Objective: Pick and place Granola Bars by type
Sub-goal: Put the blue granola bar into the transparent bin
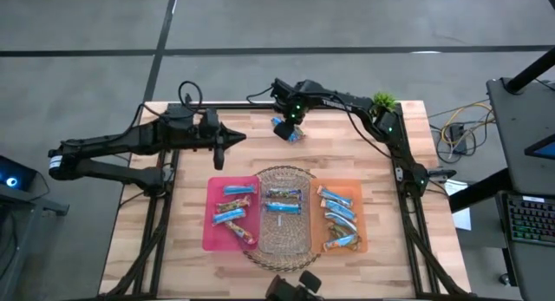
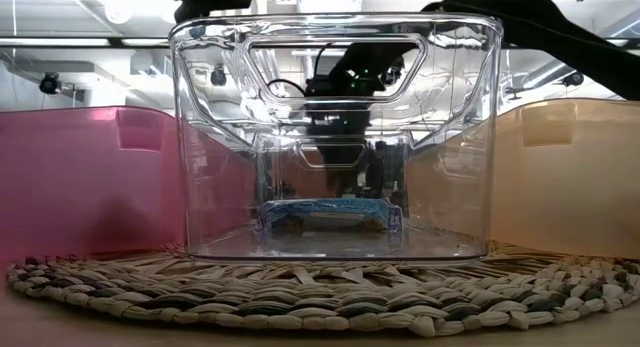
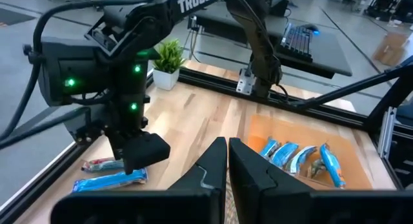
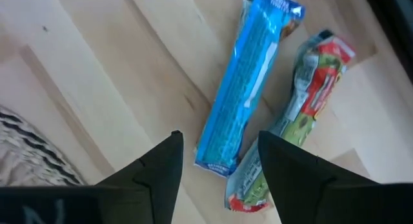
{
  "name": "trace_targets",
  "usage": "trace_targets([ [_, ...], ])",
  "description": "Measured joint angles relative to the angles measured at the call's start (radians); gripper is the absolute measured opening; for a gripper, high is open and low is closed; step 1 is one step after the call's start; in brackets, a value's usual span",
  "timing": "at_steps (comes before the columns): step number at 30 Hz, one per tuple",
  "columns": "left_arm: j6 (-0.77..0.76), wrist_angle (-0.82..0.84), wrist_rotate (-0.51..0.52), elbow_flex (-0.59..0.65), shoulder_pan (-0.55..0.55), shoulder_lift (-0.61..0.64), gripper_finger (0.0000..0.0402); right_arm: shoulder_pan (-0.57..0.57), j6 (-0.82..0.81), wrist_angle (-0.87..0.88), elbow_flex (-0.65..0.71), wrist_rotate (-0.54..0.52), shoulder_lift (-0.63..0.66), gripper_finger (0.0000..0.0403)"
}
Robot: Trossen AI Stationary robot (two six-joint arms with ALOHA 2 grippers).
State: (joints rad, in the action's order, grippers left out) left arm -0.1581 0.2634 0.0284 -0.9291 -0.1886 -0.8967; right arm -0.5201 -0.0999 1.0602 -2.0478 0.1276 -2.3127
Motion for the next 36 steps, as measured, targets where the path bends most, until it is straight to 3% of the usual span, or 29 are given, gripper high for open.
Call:
trace_targets([
  [28,-0.032,0.0,0.0,0.0,0.0,-0.002,0.0,0.01,-0.001,-0.139,0.213,0.006,0.001,0.0192],
  [36,-0.033,0.0,0.0,0.0,0.0,-0.002,0.0,0.013,-0.036,-0.162,0.213,0.001,0.003,0.0188],
])
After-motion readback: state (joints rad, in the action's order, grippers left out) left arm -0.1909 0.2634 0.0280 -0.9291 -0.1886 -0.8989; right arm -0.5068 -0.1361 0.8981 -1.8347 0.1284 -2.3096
